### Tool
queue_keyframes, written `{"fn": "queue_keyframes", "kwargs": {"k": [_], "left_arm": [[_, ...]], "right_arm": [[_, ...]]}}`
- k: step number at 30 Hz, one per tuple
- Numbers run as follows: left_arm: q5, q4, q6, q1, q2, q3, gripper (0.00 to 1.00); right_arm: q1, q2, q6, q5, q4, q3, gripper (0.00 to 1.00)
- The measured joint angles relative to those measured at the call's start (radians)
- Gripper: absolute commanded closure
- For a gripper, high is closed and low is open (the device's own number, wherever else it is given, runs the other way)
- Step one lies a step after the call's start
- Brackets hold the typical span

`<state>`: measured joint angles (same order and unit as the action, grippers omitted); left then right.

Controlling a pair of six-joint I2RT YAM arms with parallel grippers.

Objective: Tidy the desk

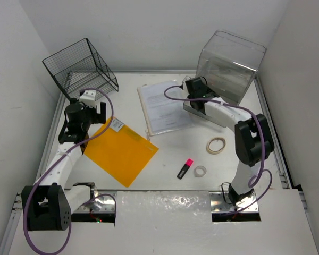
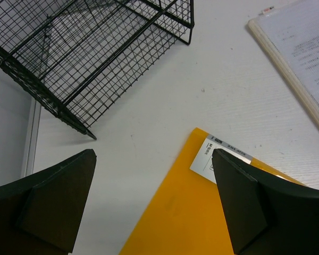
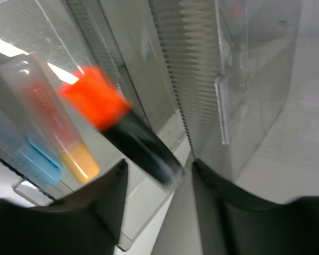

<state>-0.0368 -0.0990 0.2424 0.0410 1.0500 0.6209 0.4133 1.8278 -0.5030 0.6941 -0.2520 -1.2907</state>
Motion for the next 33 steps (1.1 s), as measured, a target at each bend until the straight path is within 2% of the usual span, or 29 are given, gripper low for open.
{"fn": "queue_keyframes", "kwargs": {"k": [5,10,13,16,19,21,22,24,25,26,27,30,33], "left_arm": [[-0.015,0.000,0.003,0.000,0.002,0.000,0.11],[-0.022,-0.001,0.004,0.000,0.011,0.000,0.11],[-0.025,-0.001,0.005,0.000,0.013,0.000,0.11],[-0.027,-0.002,0.007,0.000,0.013,0.000,0.11],[-0.029,-0.002,0.007,0.000,0.013,0.000,0.11],[-0.032,-0.002,0.007,0.000,0.013,0.000,0.11],[-0.035,-0.001,0.008,0.000,0.013,0.000,0.11],[-0.039,-0.001,0.008,0.000,0.013,0.000,0.11],[-0.040,-0.001,0.008,0.000,0.013,0.000,0.11],[-0.042,-0.001,0.008,0.000,0.013,0.000,0.11],[-0.043,-0.001,0.008,0.000,0.013,0.000,0.11],[-0.050,-0.001,0.010,0.000,0.013,0.000,0.11],[-0.054,-0.001,0.010,0.000,0.013,0.000,0.11]], "right_arm": [[0.001,-0.020,0.012,0.028,-0.056,-0.026,0.26],[0.042,-0.145,0.065,0.008,-0.169,-0.026,0.22],[0.148,-0.259,0.172,-0.030,-0.230,-0.016,0.23],[0.294,-0.380,0.435,-0.161,-0.227,0.080,0.33],[0.341,-0.473,0.734,-0.321,-0.132,0.291,0.38],[0.362,-0.506,0.921,-0.355,-0.071,0.459,0.34],[0.381,-0.513,0.996,-0.356,-0.066,0.518,0.28],[0.459,-0.519,1.155,-0.320,-0.074,0.609,0.24],[0.507,-0.521,1.231,-0.294,-0.087,0.627,0.19],[0.546,-0.525,1.293,-0.270,-0.098,0.634,0.07],[0.586,-0.532,1.363,-0.245,-0.101,0.636,0.01],[0.640,-0.544,1.537,-0.177,-0.130,0.629,0.01],[0.657,-0.521,1.628,-0.143,-0.175,0.615,0.04]]}}
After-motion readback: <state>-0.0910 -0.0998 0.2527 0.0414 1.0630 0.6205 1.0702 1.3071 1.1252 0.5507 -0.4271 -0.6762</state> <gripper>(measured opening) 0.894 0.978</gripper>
